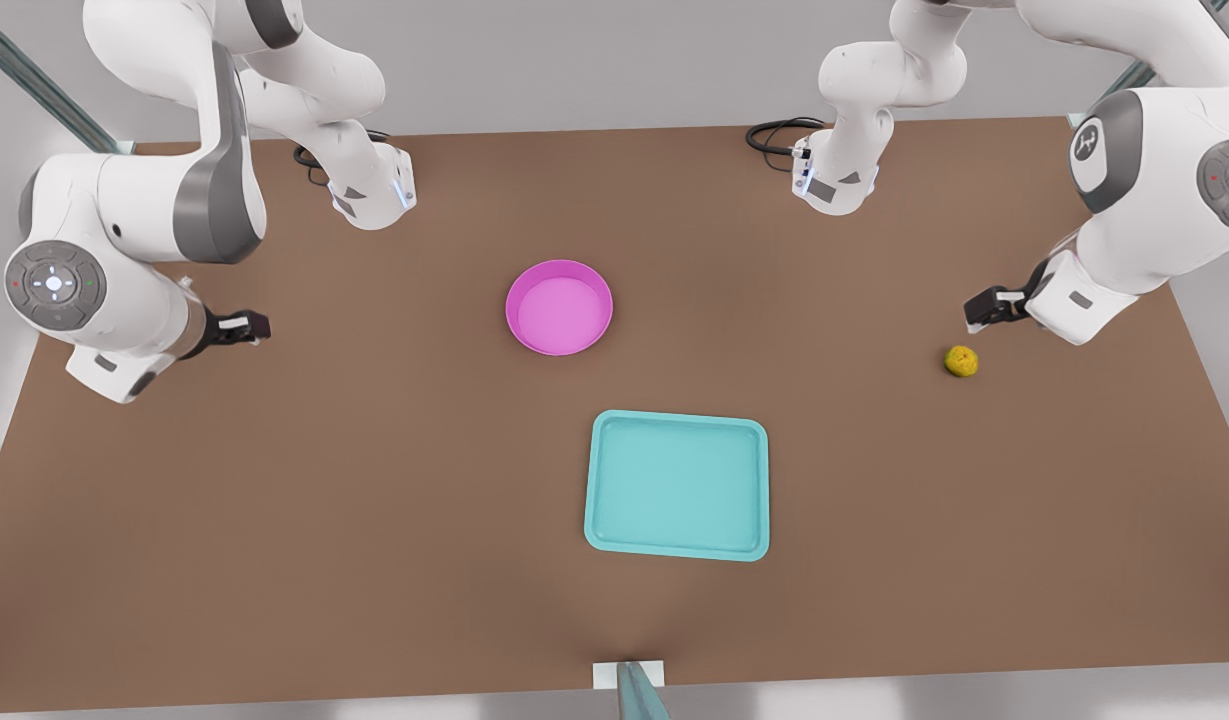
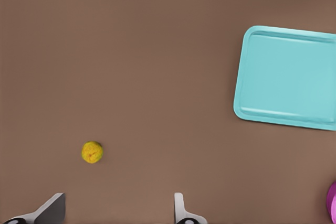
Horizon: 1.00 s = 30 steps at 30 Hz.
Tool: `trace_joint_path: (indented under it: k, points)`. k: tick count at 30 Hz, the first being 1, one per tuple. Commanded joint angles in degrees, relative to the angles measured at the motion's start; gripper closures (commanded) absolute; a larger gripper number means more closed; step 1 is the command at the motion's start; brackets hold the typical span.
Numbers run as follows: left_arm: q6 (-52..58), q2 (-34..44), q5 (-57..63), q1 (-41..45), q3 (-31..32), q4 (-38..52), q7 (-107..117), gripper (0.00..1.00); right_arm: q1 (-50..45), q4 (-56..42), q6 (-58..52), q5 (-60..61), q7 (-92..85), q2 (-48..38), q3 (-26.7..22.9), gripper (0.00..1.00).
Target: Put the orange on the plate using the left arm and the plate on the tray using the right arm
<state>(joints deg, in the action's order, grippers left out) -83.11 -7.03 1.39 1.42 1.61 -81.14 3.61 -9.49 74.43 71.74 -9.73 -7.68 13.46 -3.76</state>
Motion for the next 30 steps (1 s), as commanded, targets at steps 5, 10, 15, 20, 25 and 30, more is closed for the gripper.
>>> trace_joint_path:
  k: [5,10,15,20,25,30]
  points:
    - [-11.4,-3.5,0.4,-0.9,-5.8,-12.5,0.2,0.00,0.0,0.0,3.1,0.1,-3.0,0.2,0.0,0.00]
    - [-39.9,-5.6,0.3,-2.0,-16.4,-36.4,-34.9,0.00,0.0,1.2,3.1,0.2,-3.0,0.4,0.0,0.00]
    - [-50.5,-7.7,-4.0,-3.1,-18.2,-43.1,-38.0,0.00,0.0,1.3,3.2,1.1,-2.9,0.7,0.1,0.00]
    - [-53.2,-11.2,-4.0,-3.6,-18.3,-46.2,-38.0,0.00,0.0,2.5,4.5,1.1,-2.9,0.5,0.1,0.00]
    - [-55.2,-14.1,-4.0,-3.8,-18.4,-46.2,-37.9,0.00,0.0,2.8,5.1,1.1,-2.9,0.6,0.1,0.00]
    - [-54.4,-16.6,-3.9,-4.8,-18.4,-46.3,-37.9,0.00,0.1,3.6,5.2,1.1,-2.9,0.4,0.1,0.00]
